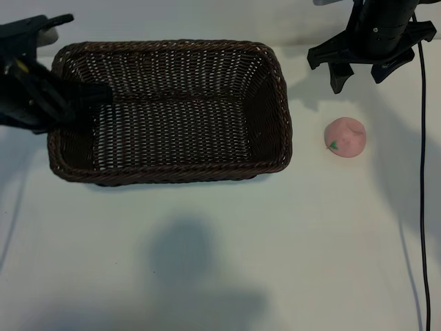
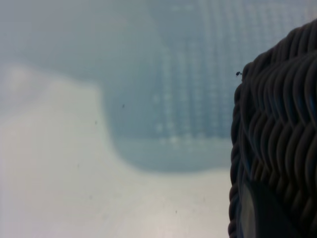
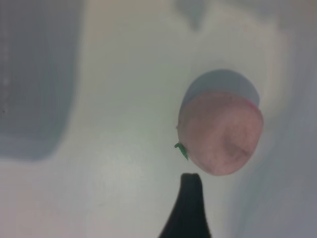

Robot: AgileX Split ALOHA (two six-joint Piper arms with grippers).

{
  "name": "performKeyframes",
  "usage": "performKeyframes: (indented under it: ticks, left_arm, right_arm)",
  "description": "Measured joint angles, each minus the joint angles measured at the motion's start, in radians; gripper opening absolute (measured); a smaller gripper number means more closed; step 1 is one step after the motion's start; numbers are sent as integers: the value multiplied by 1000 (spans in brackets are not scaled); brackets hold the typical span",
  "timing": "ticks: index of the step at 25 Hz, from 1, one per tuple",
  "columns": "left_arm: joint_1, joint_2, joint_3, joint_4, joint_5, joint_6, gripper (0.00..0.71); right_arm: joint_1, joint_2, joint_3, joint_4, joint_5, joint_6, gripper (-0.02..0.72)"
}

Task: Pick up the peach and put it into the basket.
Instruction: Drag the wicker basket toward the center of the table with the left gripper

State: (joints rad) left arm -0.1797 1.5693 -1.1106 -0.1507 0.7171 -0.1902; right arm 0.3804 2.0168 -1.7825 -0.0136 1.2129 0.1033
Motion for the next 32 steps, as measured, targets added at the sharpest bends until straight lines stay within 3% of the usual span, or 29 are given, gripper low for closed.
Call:
performKeyframes:
  ticks: [10,17,32]
  left_arm:
    - [-1,211,-132,-51,5,60,101]
    - [-5,315,-212,-183,-2,150,101]
    - [-29,453,-221,-210,-22,190,101]
  right_arm:
    - [0,0,0,0,0,0,599]
    - [0,0,0,0,0,0,599]
    - [0,0,0,14,0,0,599]
